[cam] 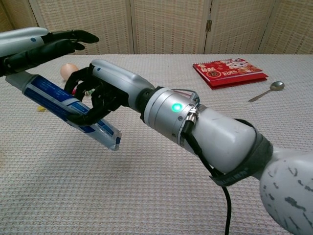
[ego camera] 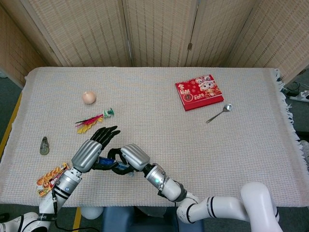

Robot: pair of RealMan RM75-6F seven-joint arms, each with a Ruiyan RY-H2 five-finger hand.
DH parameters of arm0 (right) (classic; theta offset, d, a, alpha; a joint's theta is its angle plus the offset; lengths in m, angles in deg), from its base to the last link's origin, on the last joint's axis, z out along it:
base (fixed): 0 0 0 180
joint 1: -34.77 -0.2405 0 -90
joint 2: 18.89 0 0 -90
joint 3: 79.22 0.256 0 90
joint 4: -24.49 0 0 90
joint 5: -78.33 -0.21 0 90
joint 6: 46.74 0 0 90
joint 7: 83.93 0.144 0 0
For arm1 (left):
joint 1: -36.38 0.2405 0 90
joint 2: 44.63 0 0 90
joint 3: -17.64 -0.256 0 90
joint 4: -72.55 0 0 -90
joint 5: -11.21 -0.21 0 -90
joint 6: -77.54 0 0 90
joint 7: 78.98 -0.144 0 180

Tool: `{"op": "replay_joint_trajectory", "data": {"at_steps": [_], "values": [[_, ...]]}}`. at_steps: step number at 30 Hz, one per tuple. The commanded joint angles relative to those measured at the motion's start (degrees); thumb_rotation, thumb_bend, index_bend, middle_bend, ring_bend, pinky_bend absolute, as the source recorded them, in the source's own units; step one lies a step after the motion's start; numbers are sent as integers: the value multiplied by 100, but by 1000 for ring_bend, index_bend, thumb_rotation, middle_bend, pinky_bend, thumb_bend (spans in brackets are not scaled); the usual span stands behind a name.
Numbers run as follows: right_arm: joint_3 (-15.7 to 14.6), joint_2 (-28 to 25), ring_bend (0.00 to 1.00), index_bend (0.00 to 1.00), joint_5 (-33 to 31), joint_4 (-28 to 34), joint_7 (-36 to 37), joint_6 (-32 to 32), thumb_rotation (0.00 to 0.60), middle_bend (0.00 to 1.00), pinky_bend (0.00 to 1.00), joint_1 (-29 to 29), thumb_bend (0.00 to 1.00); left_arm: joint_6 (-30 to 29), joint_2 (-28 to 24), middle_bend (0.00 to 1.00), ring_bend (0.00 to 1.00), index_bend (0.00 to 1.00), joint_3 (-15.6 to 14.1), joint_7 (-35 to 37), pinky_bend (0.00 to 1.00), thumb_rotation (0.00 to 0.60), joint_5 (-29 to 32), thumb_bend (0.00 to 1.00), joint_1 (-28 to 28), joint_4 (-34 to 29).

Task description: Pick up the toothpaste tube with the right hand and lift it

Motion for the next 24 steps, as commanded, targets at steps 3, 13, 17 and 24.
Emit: {"op": "replay_joint_trajectory", "data": {"at_steps": [3, 13, 17, 24], "values": [[-76, -70, 707, 813, 0, 2, -103, -23, 600, 678, 540, 34, 890, -73, -46, 30, 0, 25, 20, 98, 0, 33, -25, 59, 31, -14], [-345, -924, 690, 813, -245, 266, -1129, -395, 600, 662, 540, 116, 890, -275, -305, 30, 0, 25, 96, 487, 0, 33, -5, 63, 168, 85], [-468, -1350, 653, 744, -733, 447, -1996, -859, 600, 620, 514, -17, 890, -304, -338, 30, 0, 25, 105, 480, 0, 31, 65, 64, 205, 171], [-707, -1567, 522, 613, -1824, 620, -3562, -968, 600, 489, 415, -280, 889, -327, -297, 21, 0, 13, 83, 330, 0, 31, 157, 64, 250, 284]]}}
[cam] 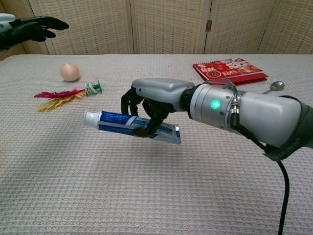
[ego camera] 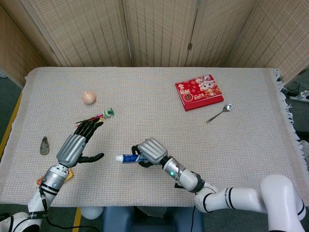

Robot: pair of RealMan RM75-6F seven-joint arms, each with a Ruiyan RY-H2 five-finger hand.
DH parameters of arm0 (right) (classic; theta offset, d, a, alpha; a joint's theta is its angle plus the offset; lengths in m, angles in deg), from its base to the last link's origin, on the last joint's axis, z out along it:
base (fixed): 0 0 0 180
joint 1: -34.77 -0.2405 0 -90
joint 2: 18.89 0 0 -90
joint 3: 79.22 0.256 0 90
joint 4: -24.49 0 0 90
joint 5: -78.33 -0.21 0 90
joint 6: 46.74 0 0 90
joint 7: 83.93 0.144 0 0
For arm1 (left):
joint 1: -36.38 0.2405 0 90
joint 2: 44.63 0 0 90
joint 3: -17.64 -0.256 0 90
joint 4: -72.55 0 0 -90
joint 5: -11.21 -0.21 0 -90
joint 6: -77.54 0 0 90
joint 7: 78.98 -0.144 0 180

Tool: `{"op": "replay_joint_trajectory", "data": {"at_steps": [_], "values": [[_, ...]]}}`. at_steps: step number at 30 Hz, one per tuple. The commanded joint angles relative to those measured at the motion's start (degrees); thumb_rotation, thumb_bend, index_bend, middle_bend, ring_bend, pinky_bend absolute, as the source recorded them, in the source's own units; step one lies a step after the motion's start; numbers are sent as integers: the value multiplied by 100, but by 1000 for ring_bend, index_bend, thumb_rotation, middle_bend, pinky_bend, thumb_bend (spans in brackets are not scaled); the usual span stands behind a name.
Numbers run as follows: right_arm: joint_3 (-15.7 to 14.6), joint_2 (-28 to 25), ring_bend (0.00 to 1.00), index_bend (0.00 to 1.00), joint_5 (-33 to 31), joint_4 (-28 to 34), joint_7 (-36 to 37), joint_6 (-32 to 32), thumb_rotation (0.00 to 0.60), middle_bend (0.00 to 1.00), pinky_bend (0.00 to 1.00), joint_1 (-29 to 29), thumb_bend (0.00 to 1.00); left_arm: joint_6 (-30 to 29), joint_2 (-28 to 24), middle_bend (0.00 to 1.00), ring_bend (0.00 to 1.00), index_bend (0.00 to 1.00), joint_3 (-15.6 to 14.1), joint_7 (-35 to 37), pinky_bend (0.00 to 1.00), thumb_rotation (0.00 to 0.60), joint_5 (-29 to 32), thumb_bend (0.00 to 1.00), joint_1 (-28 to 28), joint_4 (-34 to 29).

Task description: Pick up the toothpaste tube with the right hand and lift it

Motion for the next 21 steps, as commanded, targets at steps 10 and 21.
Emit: {"op": "replay_joint_trajectory", "data": {"at_steps": [10, 21], "values": [[-358, -167, 285, 155, -2043, 447, -1962, 307, 600, 203, 264, -399, 686, 80, 57, 17, 0, 3, -48, -184, 0, 31, 202, 64, 49, 228], [-260, -1006, 228, 85, -1323, 1121, -1061, 1095, 600, 144, 200, 258, 642, 136, 15, 16, 0, 16, 21, -297, 0, 207, 726, 69, 151, 731]]}}
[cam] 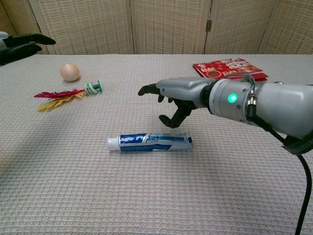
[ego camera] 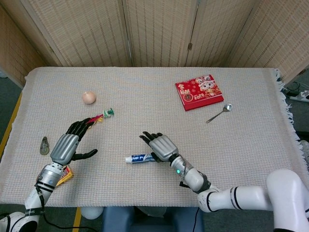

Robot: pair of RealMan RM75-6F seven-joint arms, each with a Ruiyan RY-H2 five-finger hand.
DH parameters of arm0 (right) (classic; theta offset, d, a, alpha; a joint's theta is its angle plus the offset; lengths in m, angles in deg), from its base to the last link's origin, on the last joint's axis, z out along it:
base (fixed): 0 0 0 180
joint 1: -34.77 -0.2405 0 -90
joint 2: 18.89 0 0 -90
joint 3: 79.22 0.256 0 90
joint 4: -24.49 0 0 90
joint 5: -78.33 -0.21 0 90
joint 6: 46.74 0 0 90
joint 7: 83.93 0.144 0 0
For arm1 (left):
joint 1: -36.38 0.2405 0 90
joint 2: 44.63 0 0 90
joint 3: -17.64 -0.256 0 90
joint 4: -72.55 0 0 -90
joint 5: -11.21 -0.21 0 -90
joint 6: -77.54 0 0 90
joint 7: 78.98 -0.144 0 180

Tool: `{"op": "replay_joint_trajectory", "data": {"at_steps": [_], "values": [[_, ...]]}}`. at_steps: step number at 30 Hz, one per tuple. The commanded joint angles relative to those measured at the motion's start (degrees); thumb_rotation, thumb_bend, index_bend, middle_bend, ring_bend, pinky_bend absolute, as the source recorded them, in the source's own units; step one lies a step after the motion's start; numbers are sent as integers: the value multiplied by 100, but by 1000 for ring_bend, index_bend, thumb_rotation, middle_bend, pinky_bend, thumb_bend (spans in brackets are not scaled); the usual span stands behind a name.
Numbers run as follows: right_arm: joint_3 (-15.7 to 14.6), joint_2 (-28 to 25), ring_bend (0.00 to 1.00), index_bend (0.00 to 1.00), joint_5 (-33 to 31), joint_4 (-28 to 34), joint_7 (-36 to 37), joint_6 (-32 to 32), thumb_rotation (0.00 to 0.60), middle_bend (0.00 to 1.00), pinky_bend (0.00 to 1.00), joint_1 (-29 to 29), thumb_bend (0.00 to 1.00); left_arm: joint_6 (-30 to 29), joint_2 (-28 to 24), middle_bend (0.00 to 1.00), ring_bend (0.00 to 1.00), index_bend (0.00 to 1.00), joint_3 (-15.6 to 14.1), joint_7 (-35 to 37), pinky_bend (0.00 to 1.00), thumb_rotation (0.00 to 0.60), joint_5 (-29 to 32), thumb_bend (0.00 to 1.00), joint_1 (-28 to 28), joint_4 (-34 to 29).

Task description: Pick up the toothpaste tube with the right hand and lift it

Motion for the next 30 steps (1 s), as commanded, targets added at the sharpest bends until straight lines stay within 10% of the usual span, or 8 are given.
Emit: {"op": "replay_joint_trajectory", "data": {"at_steps": [1, 4, 17, 30], "values": [[-81, -536, 249, 124, 719, 345, 511, 694, 600, 167, 211, 570, 642, -35, -6, 16, 0, 18, 38, -203, 0, 308, 356, 69, 90, 281], [-285, -939, 330, 252, 1348, 460, 897, 1201, 600, 254, 269, 1031, 641, -56, -45, 41, 35, 48, 34, -307, 0, 595, 533, 113, 164, 408], [-1146, -2578, 315, 303, 3038, 703, 2543, 3302, 600, 268, 272, 3121, 641, -1130, -112, 121, 105, 138, -98, -731, 0, 600, 601, 262, 927, 869], [-1549, -2860, 307, 294, 3409, 116, 3798, 4236, 600, 264, 272, 4627, 641, -2247, -211, 121, 105, 138, -622, -963, 0, 600, -148, 262, 1848, 487]]}}
